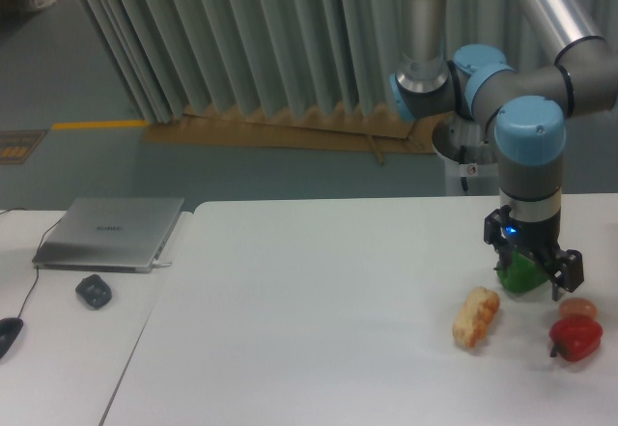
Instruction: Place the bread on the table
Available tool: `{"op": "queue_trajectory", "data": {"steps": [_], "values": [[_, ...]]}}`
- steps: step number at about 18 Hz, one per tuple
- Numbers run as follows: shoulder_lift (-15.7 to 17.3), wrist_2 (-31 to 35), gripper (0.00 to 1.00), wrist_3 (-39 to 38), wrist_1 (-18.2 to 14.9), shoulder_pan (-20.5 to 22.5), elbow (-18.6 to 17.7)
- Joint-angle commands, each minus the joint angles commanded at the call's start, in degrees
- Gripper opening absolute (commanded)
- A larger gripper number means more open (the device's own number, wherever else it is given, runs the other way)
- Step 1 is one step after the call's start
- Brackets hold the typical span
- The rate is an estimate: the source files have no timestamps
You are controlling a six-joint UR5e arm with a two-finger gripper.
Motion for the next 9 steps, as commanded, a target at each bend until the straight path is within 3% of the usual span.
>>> {"op": "queue_trajectory", "data": {"steps": [9], "values": [[2.11,-0.53,1.00,4.57,-0.18,1.85,-2.37]]}}
